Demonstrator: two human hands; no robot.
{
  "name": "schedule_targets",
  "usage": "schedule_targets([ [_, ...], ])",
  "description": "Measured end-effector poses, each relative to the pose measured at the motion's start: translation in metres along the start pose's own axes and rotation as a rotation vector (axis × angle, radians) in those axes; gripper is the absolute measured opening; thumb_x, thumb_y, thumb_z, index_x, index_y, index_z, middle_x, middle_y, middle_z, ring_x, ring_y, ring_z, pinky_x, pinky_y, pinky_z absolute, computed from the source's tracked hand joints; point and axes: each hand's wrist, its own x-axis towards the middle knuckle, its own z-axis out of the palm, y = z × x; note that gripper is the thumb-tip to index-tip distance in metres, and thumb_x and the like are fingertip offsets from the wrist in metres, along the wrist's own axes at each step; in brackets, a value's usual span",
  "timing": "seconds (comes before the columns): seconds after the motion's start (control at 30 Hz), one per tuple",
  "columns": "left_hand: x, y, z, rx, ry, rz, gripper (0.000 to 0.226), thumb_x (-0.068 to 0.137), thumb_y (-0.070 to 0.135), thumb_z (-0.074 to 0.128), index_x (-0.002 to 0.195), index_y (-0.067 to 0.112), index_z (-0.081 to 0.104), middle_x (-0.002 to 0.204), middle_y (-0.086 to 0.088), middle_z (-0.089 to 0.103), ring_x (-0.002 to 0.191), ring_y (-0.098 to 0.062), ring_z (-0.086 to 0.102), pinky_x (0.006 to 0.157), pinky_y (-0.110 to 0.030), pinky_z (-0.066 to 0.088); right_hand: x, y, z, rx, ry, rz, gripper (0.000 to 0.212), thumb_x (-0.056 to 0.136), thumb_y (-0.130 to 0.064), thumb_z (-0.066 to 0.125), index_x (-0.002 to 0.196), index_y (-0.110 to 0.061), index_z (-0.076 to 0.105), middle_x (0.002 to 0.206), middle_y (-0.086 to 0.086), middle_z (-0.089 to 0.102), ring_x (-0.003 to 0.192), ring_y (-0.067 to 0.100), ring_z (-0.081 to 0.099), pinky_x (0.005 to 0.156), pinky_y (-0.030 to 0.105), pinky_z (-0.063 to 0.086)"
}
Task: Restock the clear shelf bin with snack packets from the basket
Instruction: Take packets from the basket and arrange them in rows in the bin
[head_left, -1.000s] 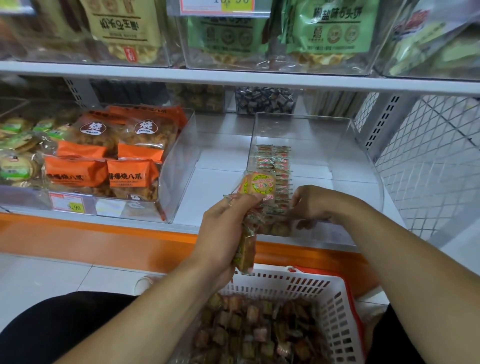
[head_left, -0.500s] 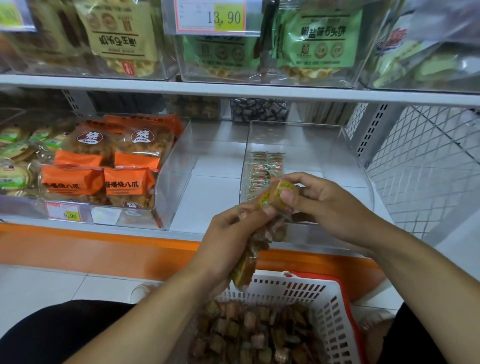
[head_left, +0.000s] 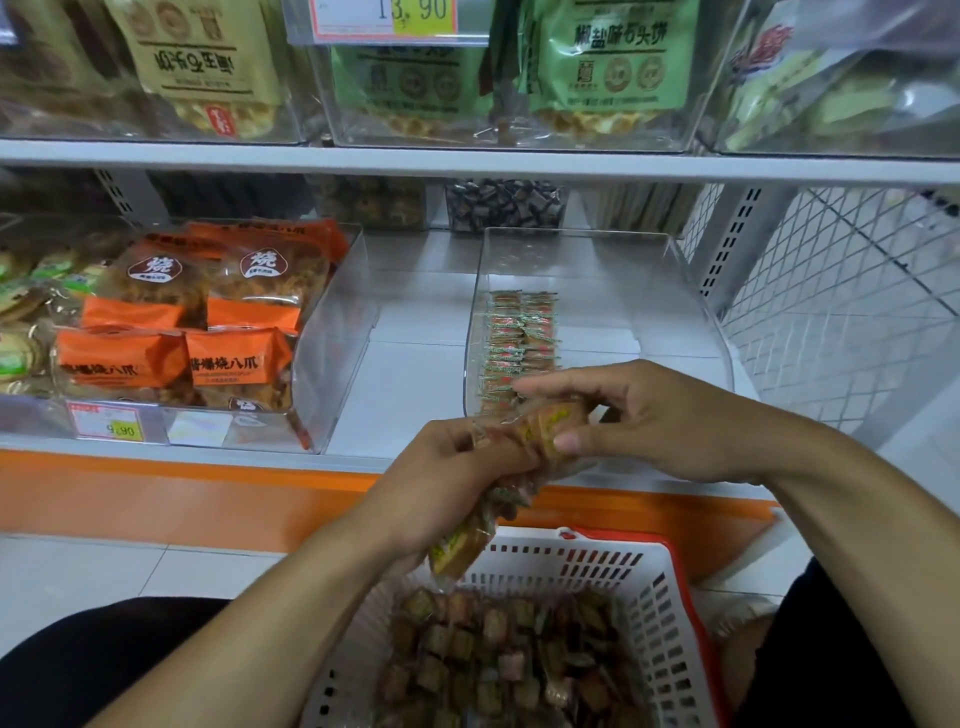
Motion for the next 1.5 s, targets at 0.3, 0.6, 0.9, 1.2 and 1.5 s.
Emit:
schedule_targets([
  [0.3,0.003,0.002,-0.004,0.039,0.293,0.242,0.022,0.082,0.023,0.065,0.094,0.029,0.081,0.081,-0.001,0.077,0.075,-0.017,0.07,0.07,-0.025,0.053,-0.01,0.0,-0.02,0.767,0.165,0.054,0.046,0.078,0.001,0.065,0.124,0.0,0.063,0.115,0.02,0.071,0.101,0.023,0.071,0.078,0.028,0.06],
  [0.6,-0.003,0.007,0.005,0.108,0.302,0.366,0.02,0.091,0.008,0.07,0.089,0.026,0.079,0.067,-0.003,0.07,0.058,-0.008,0.064,0.058,-0.015,0.05,-0.009,-0.006,-0.008,0.895,0.144,0.123,0.044,0.073,0.006,0.067,0.116,0.0,0.062,0.112,0.023,0.072,0.097,0.032,0.074,0.083,0.038,0.062],
  [0.9,-0.002,0.001,0.012,0.087,0.45,0.403,0.019,0.089,0.011,0.072,0.098,0.027,0.078,0.063,0.008,0.062,0.044,-0.004,0.052,0.046,-0.019,0.044,0.008,-0.008,0.027,1.342,0.306,0.163,0.027,0.088,-0.018,0.063,0.105,-0.004,0.077,0.107,0.014,0.073,0.094,0.024,0.069,0.086,0.035,0.059],
  [1.2,0.009,0.002,0.017,0.186,0.428,0.402,0.028,0.089,0.004,0.069,0.105,0.025,0.077,0.076,0.004,0.068,0.051,0.001,0.057,0.049,-0.011,0.044,0.013,-0.012,0.043,1.14,0.41,0.14,0.036,0.104,-0.024,0.045,0.126,-0.005,0.066,0.103,0.016,0.074,0.088,0.024,0.072,0.071,0.036,0.06],
  [1.5,0.042,0.015,0.022,0.44,0.354,0.294,0.033,0.077,0.027,0.066,0.099,0.044,0.048,0.082,0.018,0.074,0.059,-0.008,0.069,0.048,-0.017,0.05,0.032,0.0,-0.003,1.082,0.369,0.255,0.037,0.1,-0.016,0.049,0.128,0.004,0.062,0.109,0.021,0.067,0.104,0.034,0.06,0.101,0.045,0.05],
])
